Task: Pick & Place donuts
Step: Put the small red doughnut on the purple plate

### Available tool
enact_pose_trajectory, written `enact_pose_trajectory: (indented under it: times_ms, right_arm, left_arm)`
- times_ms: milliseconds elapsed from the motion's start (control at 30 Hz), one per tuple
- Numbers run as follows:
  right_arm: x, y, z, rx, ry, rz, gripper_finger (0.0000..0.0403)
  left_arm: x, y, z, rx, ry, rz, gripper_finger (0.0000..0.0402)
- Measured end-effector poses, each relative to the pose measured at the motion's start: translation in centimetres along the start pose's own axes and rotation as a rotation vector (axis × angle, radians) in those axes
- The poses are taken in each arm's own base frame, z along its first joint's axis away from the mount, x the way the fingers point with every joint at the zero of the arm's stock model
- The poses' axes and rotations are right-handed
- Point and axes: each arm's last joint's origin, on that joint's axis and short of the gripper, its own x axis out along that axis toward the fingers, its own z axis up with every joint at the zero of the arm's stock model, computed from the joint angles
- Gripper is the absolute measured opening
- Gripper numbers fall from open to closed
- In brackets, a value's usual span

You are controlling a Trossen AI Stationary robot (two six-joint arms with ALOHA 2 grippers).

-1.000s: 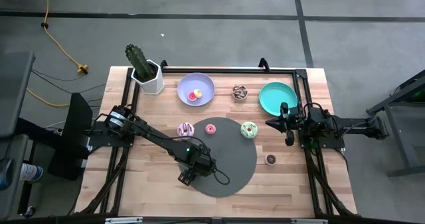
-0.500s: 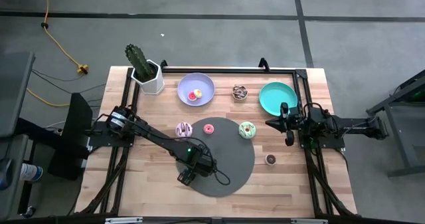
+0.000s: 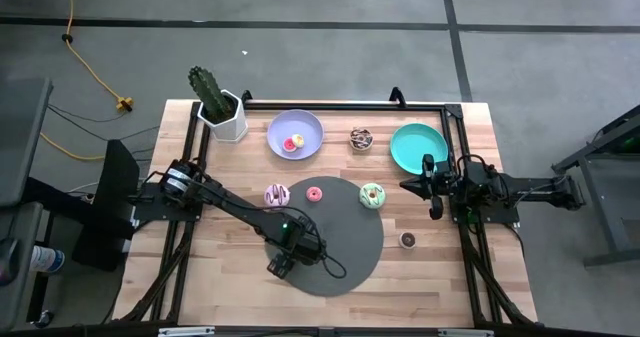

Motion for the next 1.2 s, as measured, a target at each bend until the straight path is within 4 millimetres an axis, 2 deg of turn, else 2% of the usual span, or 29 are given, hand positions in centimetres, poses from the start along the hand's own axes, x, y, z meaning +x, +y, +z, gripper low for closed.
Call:
enact_pose_trajectory:
  times_ms: [133,500,667,833,1000,1200]
  right_arm:
    - [0.0,0.0,0.0,0.000,0.000,0.000,0.0000]
    - [0.0,0.0,0.0,0.000,0.000,0.000,0.0000]
    - [0.0,0.0,0.0,0.000,0.000,0.000,0.0000]
    - [0.0,0.0,0.0,0.000,0.000,0.000,0.0000]
    - [0.0,0.0,0.0,0.000,0.000,0.000,0.0000]
    - [0.0,0.0,0.0,0.000,0.000,0.000,0.0000]
  left_arm:
    - [0.0,0.0,-0.2,0.001,0.016,-0.001,0.0266]
    - [-0.1,0.0,-0.2,-0.003,0.017,0.000,0.0201]
    - [-0.4,0.0,-0.3,-0.002,0.031,-0.002,0.0191]
    - [-2.2,0.0,0.3,-0.003,0.058,-0.004,0.0190]
    - [-4.8,0.2,1.4,-0.003,0.067,-0.005,0.0190]
    - [-8.0,1.8,2.5,-0.072,0.034,0.011,0.0190]
